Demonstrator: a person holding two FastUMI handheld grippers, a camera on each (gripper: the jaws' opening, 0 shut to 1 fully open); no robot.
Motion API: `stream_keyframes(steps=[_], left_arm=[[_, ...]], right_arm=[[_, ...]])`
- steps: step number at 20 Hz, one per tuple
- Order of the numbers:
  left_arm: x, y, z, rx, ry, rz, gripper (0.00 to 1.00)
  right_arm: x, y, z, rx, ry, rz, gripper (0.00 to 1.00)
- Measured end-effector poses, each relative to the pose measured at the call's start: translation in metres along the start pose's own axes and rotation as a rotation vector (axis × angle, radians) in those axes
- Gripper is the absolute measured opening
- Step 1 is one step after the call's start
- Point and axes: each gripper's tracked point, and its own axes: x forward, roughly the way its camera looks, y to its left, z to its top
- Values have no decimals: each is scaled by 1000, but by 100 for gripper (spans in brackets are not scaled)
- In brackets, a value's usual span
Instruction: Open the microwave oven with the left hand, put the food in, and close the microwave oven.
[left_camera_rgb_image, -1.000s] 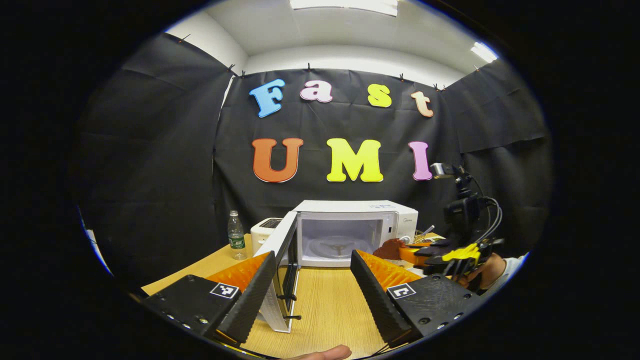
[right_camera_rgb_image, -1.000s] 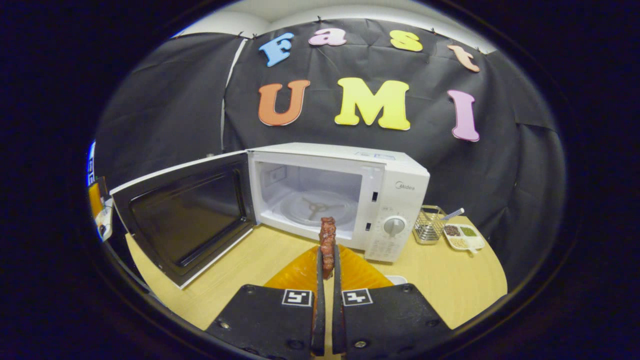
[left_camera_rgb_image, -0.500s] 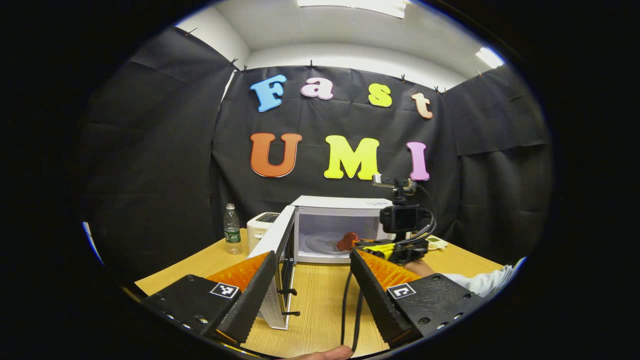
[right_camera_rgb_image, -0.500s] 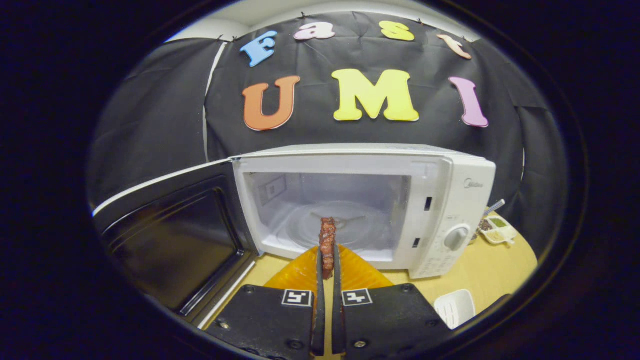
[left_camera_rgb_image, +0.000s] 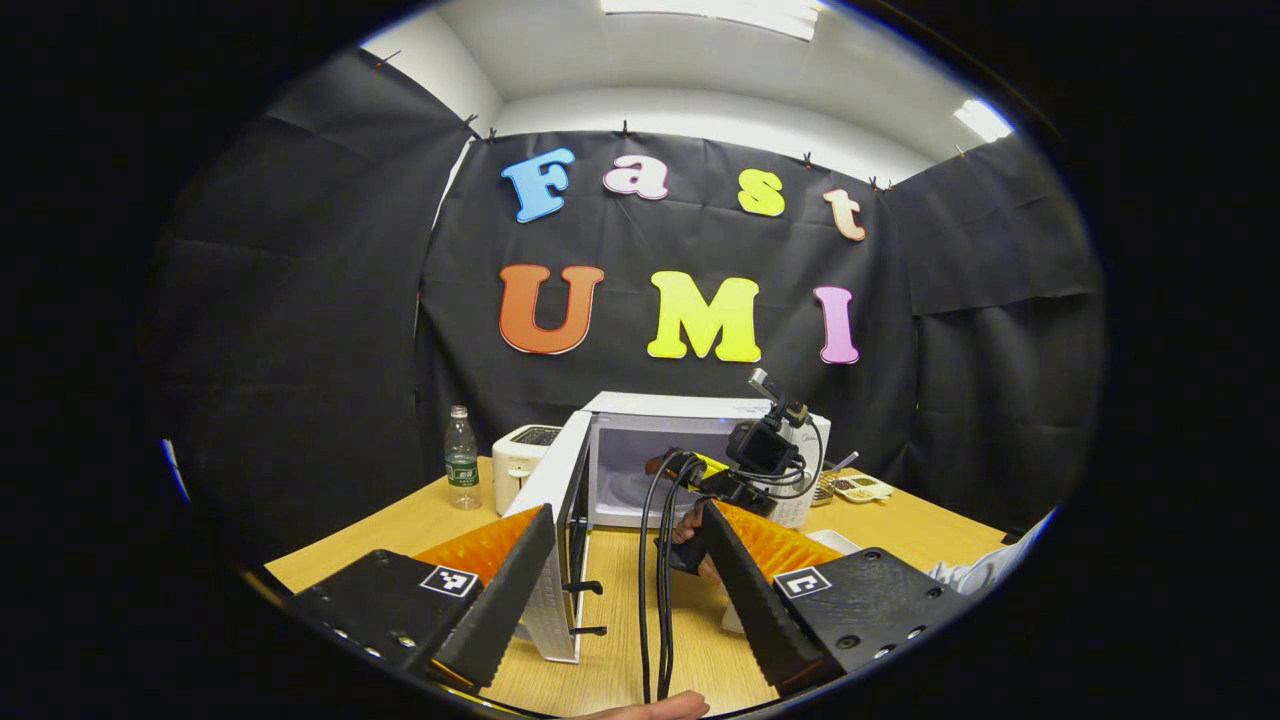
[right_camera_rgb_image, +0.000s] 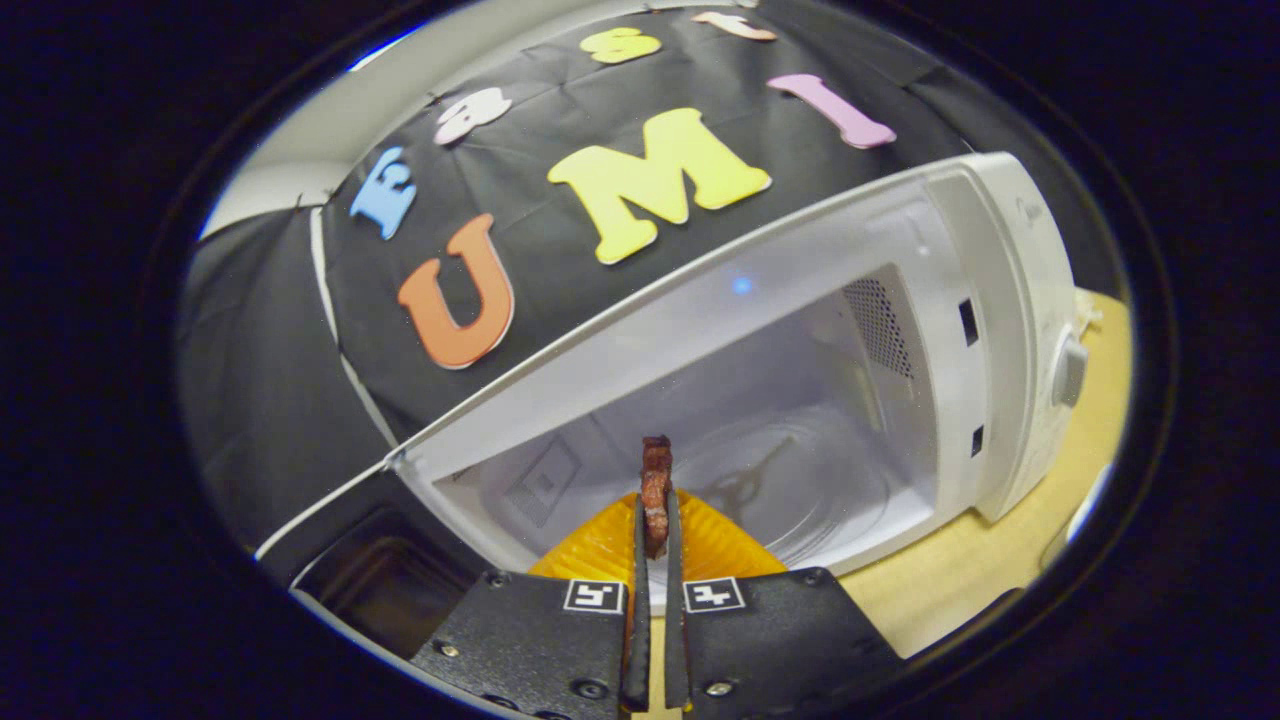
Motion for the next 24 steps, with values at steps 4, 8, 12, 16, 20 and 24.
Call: stream_keyframes(steps=[4,8,12,16,20,24], left_arm=[[1,2,-2,13,-1,1,92],[0,9,-2,-6,3,5,92],[-2,6,3,-31,-11,-8,92],[-10,2,6,-23,-12,-17,92],[-18,-5,15,-19,-29,-24,92],[-29,-12,23,-3,-38,-29,92]], right_arm=[[23,-23,-18,243,20,-118,9],[36,-30,-24,293,12,-134,9],[39,-30,-23,262,13,-144,11],[39,-49,-20,30,-25,-248,80],[15,-34,-10,-106,-36,-227,100],[-27,-22,5,-154,-30,-171,100]])
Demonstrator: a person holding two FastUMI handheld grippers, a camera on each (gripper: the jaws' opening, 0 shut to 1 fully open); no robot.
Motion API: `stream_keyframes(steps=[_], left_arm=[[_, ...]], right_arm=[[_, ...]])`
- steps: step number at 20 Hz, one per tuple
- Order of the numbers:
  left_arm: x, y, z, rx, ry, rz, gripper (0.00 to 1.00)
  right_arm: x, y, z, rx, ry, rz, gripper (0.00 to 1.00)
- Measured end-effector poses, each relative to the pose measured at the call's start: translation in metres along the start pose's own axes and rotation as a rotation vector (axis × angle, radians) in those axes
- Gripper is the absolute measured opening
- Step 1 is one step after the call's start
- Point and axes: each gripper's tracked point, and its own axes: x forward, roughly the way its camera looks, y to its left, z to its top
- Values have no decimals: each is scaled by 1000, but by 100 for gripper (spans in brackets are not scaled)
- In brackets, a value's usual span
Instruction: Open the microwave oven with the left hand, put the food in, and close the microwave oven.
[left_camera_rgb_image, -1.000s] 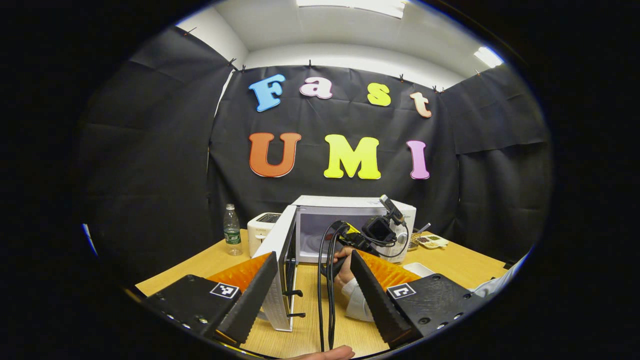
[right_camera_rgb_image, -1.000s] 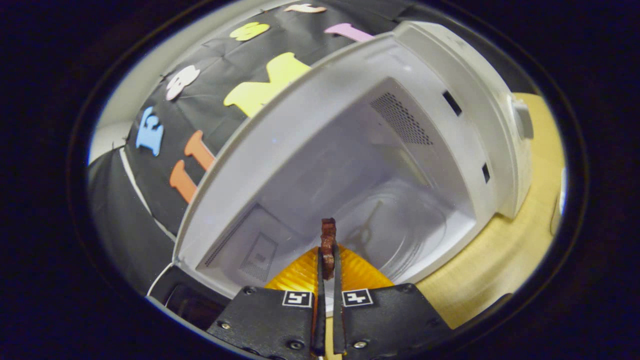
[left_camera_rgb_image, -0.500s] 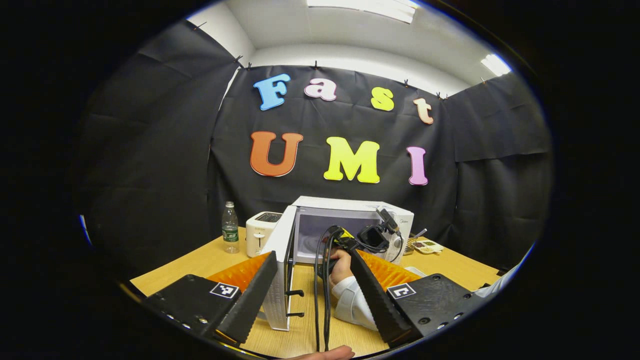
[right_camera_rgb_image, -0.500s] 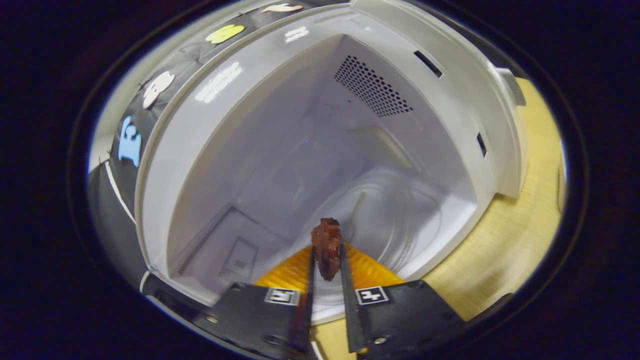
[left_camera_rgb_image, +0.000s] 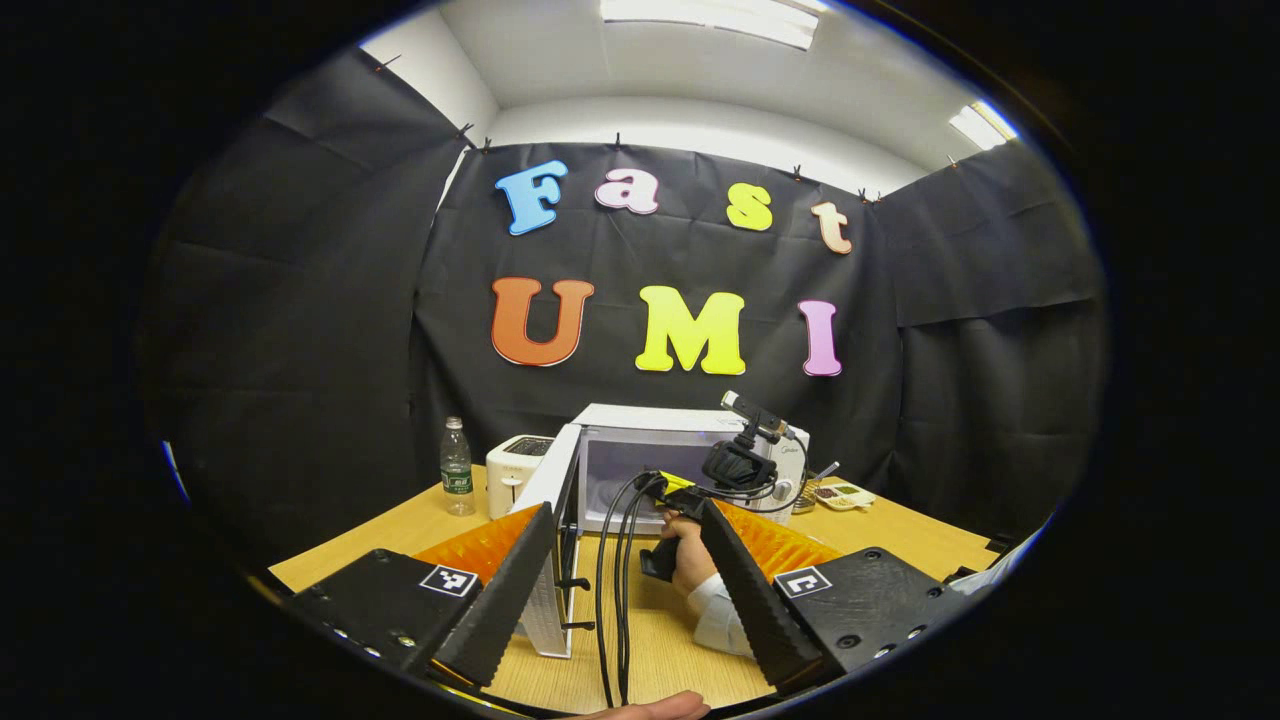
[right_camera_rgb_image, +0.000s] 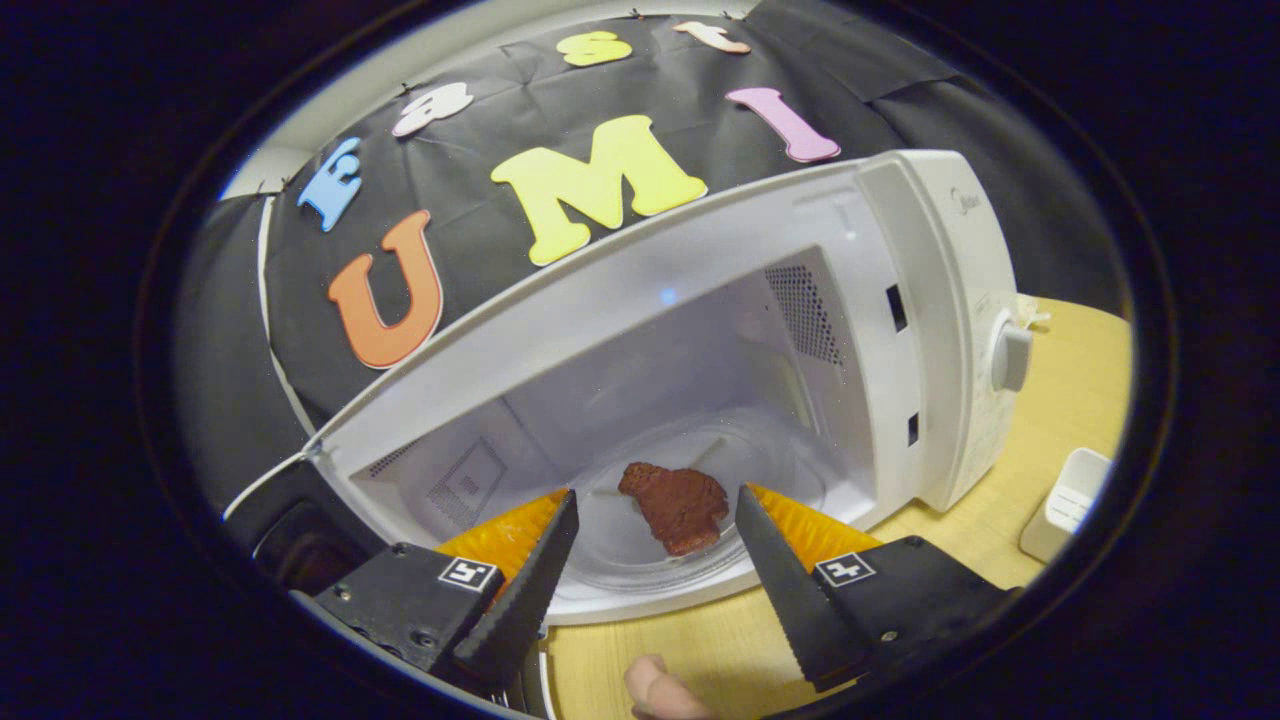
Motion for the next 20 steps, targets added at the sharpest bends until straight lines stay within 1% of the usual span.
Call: stream_keyframes(steps=[4,7,9,11,14,17,20], left_arm=[[-13,-9,10,49,-17,-15,92],[-18,-7,12,73,-9,-5,92],[-23,-5,16,79,-11,1,92],[-25,-1,21,73,-8,9,92],[-27,6,29,27,-1,23,92],[-37,27,41,35,-22,71,92],[-47,52,45,62,-48,131,92]], right_arm=[[-53,-11,26,-88,-7,58,100],[-102,-32,40,-136,-6,92,100],[-142,-49,55,-184,-9,100,100],[-186,-68,78,-226,-41,110,100],[-252,-96,109,-262,-82,125,100],[-314,-122,136,-311,-120,126,100],[-367,-150,160,-383,-179,104,100]])
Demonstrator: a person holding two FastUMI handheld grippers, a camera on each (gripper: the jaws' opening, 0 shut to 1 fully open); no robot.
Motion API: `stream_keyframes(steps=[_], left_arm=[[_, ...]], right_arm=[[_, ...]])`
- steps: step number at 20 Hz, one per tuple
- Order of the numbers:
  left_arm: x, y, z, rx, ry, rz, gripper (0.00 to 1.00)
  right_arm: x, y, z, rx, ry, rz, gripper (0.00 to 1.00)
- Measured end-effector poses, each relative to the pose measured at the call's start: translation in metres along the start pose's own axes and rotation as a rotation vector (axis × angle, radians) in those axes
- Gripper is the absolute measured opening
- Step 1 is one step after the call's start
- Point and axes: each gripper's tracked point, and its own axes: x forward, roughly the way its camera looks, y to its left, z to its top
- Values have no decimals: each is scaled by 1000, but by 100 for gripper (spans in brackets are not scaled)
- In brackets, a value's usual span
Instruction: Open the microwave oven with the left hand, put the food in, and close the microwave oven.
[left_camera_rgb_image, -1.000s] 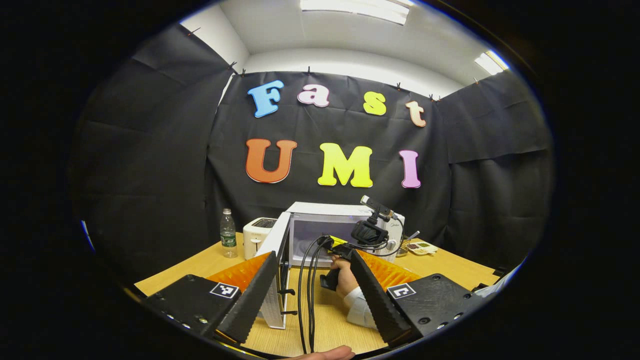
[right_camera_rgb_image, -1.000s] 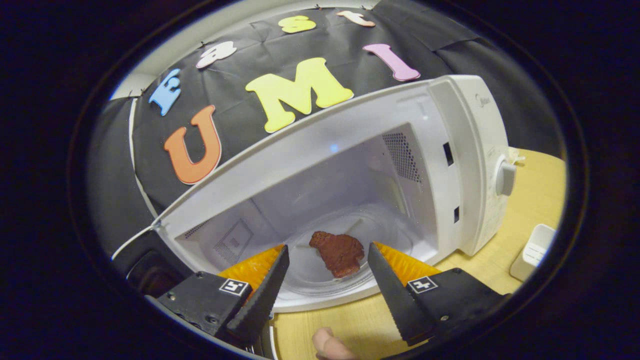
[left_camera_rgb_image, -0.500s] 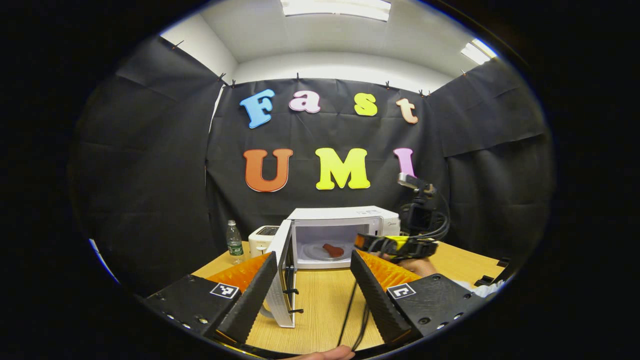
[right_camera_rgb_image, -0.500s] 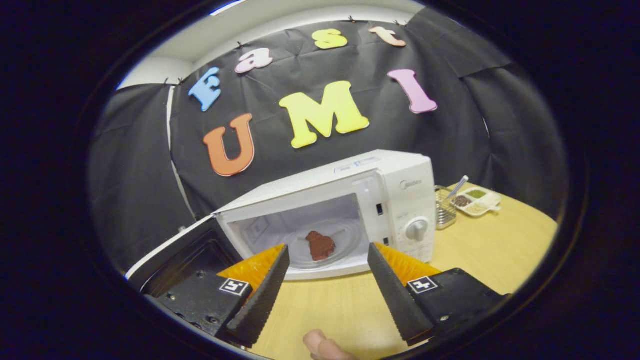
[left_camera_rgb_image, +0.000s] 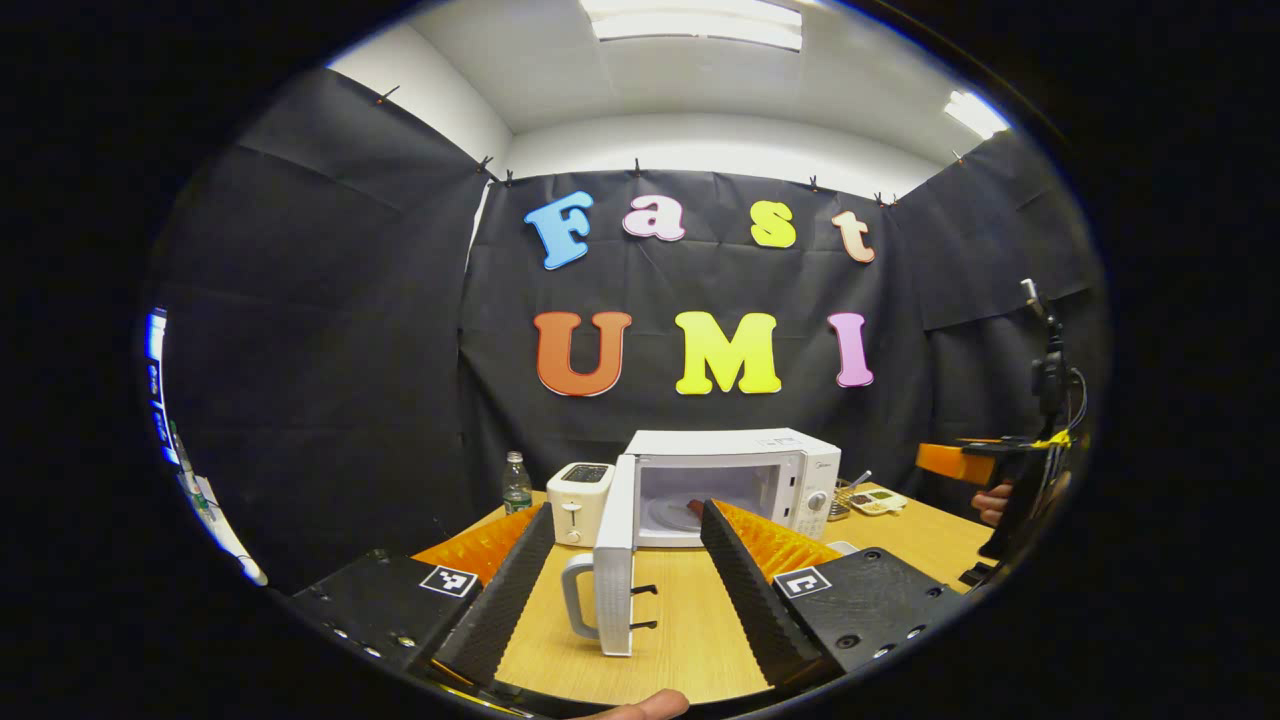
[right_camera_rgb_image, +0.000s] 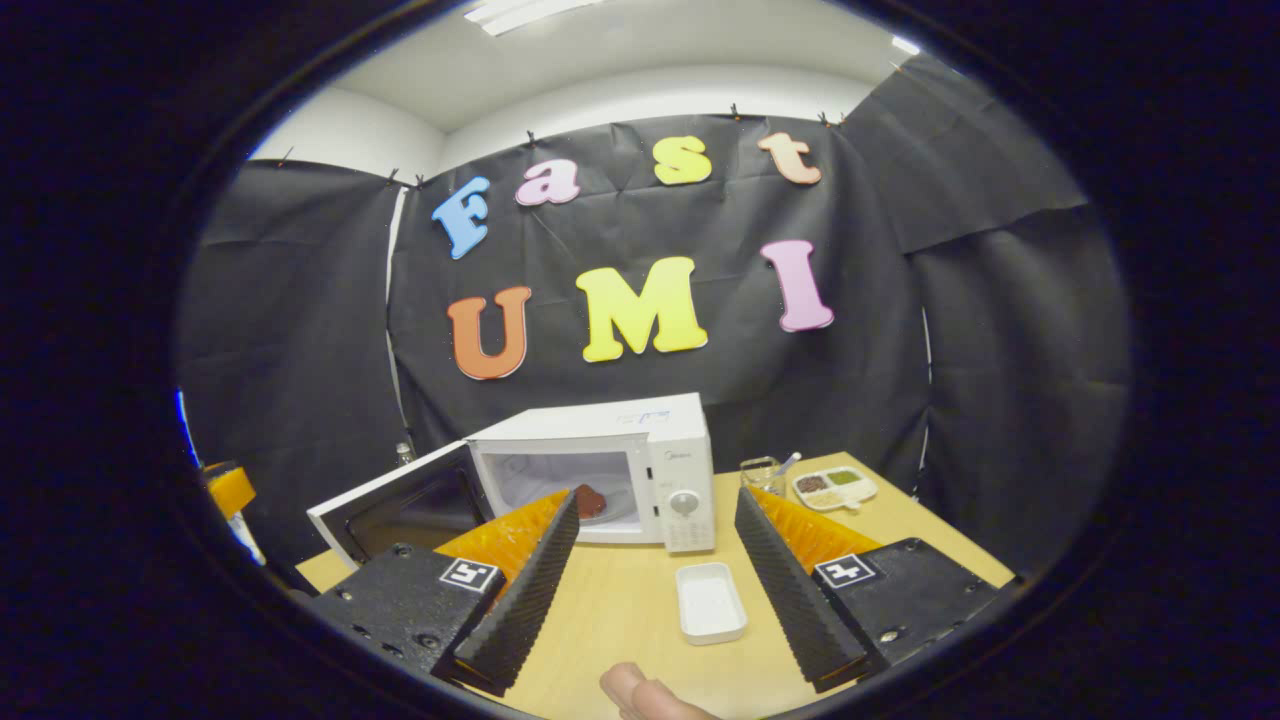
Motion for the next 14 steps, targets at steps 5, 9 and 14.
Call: stream_keyframes(steps=[5,9,14], left_arm=[[-2,42,-10,-30,17,63,92],[12,68,-34,-58,46,83,92],[52,86,-65,-96,39,17,21]], right_arm=[[-61,-35,6,3,-38,12,100],[-75,-53,-5,10,-18,6,100],[-78,-46,-6,16,-29,39,100]])
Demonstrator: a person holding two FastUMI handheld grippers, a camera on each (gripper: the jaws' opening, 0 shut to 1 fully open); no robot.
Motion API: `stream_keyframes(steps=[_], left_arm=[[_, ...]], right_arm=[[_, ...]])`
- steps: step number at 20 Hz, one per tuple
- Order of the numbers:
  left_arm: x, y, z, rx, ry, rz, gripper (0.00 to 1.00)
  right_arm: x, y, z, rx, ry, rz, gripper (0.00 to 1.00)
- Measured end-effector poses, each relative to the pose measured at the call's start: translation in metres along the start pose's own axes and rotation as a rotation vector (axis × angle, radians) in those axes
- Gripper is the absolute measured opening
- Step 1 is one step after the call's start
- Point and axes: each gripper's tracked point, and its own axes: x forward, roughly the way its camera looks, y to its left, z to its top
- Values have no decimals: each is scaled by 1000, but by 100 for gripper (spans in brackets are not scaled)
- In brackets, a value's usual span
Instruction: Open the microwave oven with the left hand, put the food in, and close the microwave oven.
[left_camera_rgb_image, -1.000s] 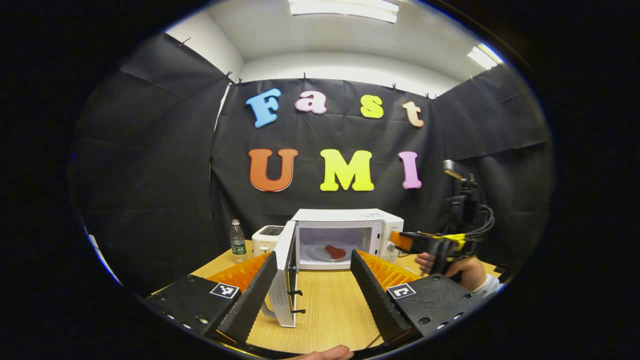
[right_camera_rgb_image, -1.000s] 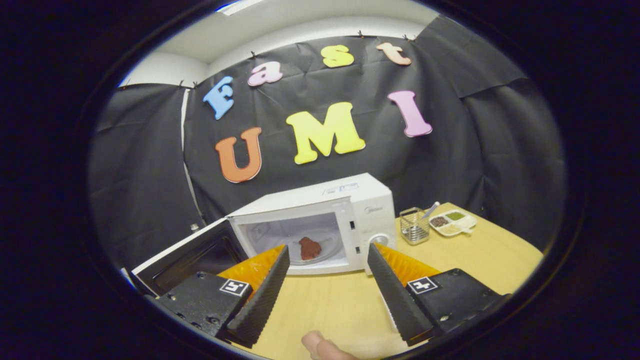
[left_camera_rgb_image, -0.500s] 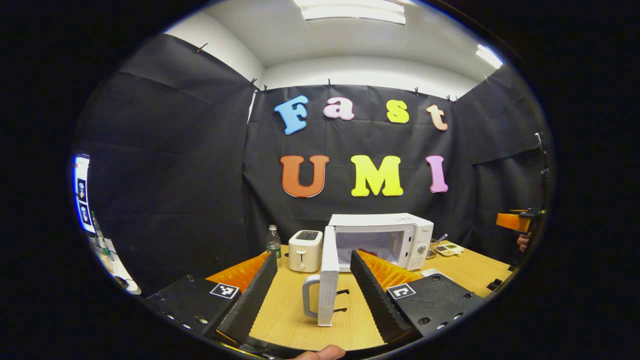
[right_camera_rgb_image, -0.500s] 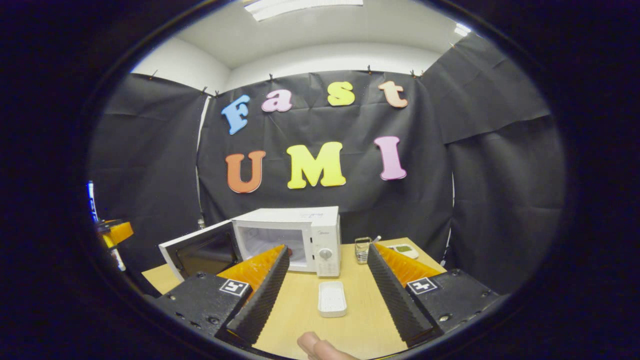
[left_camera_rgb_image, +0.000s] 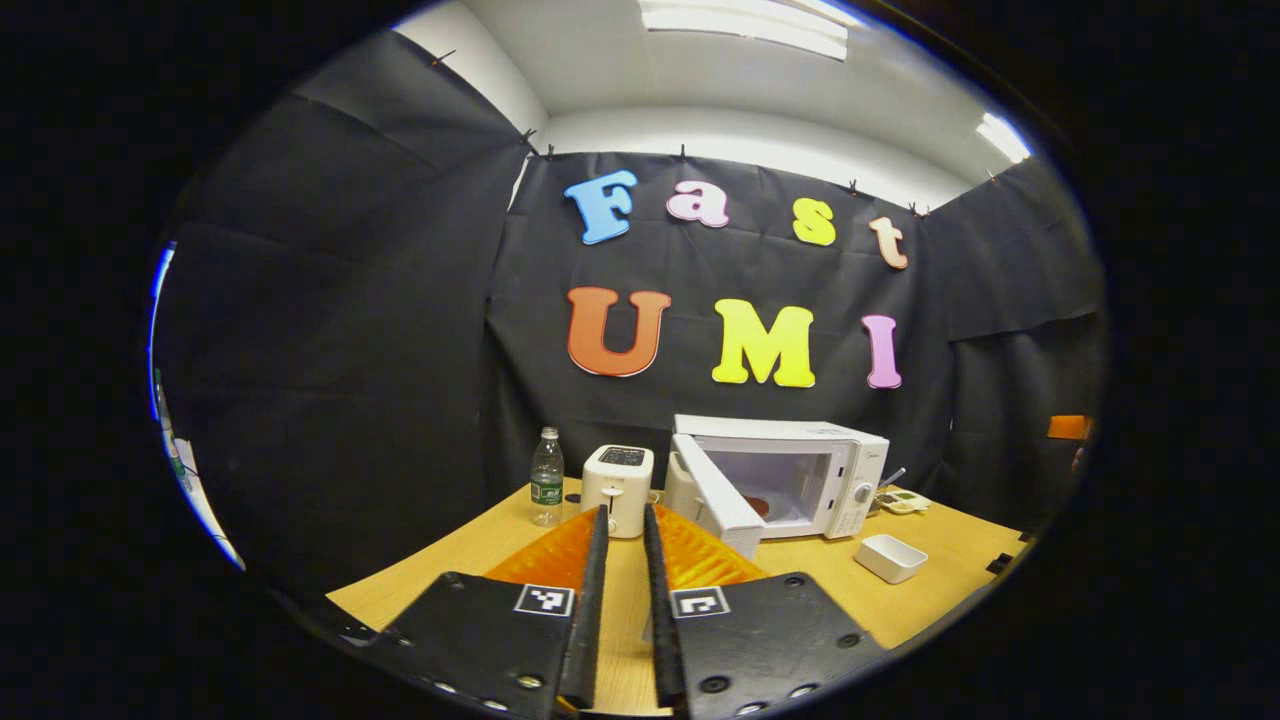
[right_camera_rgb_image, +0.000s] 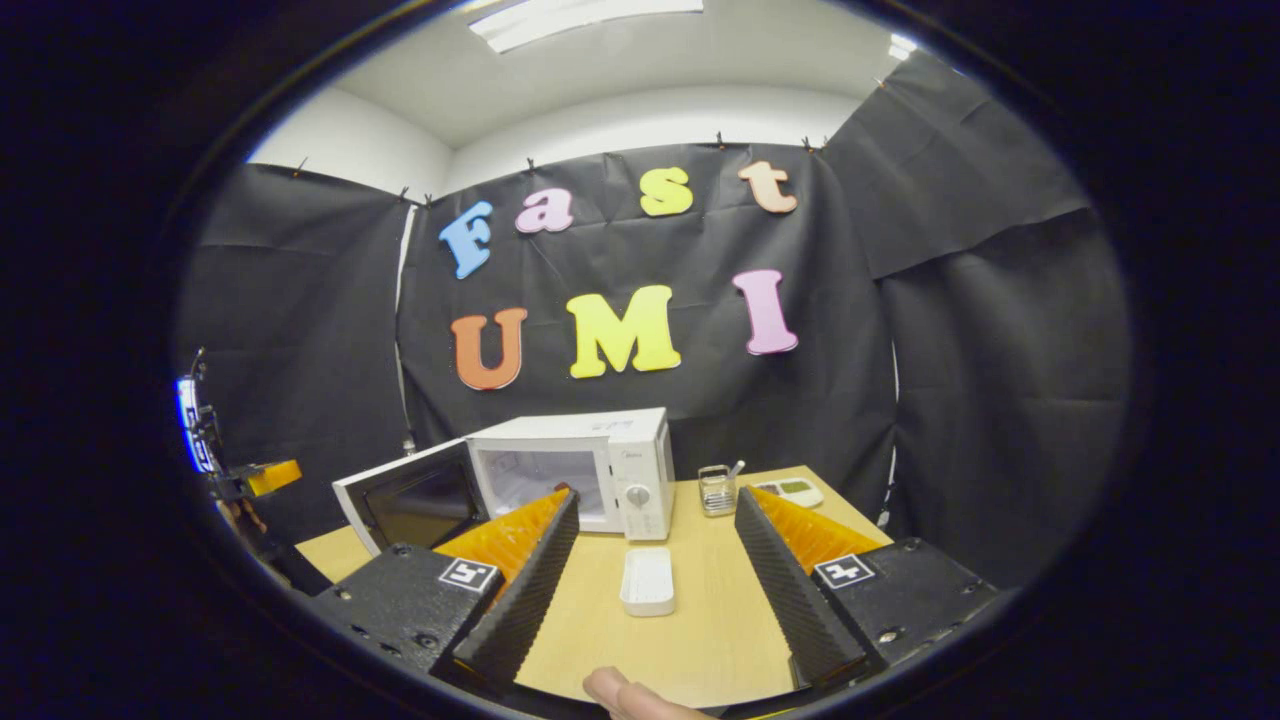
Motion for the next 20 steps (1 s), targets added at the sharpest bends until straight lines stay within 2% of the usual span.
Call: stream_keyframes(steps=[1,2,6,9,13,20], left_arm=[[10,12,-12,-18,23,4,0],[19,11,-22,-42,53,-20,0],[52,25,-69,-57,165,-32,0],[70,21,-101,-74,232,-66,0],[80,7,-125,-56,251,-99,0],[71,-37,-122,-33,213,-201,0]], right_arm=[[0,4,-2,-7,1,13,100],[0,9,-3,-19,4,21,100],[-5,21,1,-52,-18,44,100],[-8,21,3,-62,-25,37,100],[-8,20,1,-53,-24,37,100],[-10,4,9,-20,-57,4,100]])
